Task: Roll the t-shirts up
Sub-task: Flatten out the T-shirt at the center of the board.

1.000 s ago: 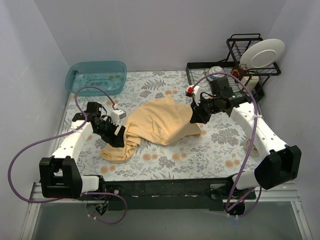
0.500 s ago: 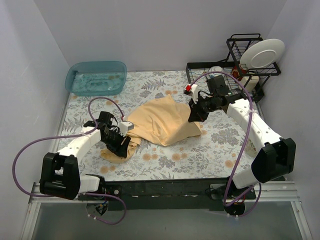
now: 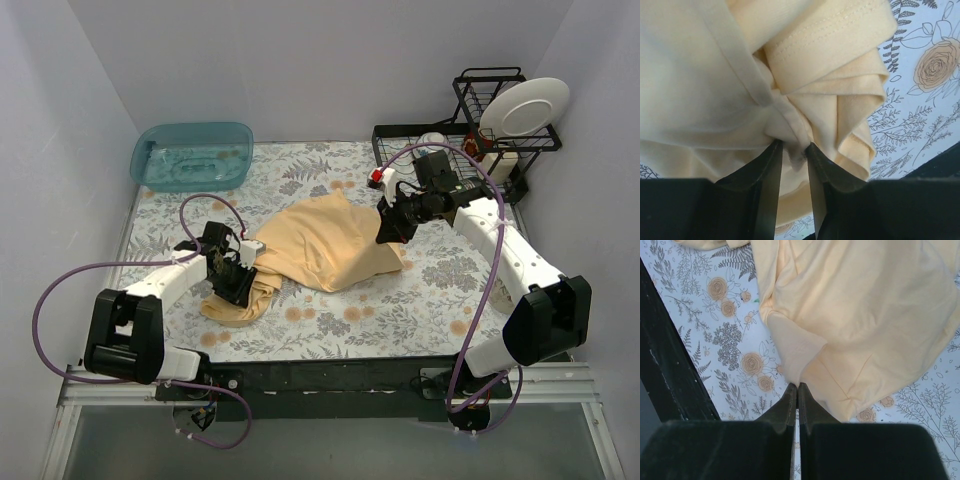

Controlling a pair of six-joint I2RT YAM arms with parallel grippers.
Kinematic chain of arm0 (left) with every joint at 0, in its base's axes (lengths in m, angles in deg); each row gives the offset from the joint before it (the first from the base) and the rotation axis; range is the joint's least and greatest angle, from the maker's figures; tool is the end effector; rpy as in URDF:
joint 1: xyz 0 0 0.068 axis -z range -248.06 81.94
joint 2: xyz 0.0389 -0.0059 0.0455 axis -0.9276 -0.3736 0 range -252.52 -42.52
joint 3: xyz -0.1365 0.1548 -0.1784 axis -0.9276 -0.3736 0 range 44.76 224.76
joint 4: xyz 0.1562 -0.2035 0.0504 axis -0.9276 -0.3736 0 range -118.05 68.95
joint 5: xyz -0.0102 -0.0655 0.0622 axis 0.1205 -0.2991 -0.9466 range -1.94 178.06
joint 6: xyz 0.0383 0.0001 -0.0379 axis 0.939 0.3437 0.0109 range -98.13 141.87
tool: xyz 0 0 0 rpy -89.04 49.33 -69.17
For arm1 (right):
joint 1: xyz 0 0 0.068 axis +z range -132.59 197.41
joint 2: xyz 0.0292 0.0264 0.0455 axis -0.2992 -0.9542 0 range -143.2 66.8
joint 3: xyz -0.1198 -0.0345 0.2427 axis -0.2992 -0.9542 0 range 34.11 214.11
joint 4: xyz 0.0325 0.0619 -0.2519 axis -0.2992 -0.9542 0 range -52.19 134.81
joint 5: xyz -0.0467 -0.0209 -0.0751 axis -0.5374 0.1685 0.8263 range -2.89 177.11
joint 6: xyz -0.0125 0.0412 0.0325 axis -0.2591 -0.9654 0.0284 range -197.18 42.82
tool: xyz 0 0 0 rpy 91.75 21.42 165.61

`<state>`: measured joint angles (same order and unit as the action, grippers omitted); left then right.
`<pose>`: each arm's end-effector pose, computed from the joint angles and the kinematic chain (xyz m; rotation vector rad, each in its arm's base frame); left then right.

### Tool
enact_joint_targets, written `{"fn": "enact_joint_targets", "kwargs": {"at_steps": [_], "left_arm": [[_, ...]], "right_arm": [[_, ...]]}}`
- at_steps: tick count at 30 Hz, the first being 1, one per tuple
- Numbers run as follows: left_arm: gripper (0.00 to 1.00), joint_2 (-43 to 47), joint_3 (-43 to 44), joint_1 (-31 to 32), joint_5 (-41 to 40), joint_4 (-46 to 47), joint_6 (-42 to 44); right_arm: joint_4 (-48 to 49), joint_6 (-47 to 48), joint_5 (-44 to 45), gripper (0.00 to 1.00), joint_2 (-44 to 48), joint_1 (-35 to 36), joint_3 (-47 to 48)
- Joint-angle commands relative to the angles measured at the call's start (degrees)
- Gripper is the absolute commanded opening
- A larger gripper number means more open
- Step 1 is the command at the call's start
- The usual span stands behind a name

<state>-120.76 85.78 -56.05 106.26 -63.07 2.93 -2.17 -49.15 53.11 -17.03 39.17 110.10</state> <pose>0.2107 -0.0562 0.1657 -0.1358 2.9961 -0.5383 0.2731 0.1306 0.3174 -1.2290 2.0921 0.6954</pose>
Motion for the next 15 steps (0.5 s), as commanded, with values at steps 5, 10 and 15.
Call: {"fn": "enact_joint_targets", "kwargs": {"at_steps": [5,10,15], "left_arm": [[0.00,0.3,5.7,0.1,4.6,-4.0,2.1],[0.00,4.6,17.2,-0.8,4.3,-9.3,4.9],[0.00,4.8,36.0,-1.9,1.2,-9.8,6.9]], "right_arm": [[1.5,-0.3,-0.3,0.01,1.2,-0.2,0.7],[4.0,-2.8,1.2,0.01,0.7,-2.5,5.2],[8.0,-11.2,2.2,0.01,-3.0,-10.8,19.2]]}}
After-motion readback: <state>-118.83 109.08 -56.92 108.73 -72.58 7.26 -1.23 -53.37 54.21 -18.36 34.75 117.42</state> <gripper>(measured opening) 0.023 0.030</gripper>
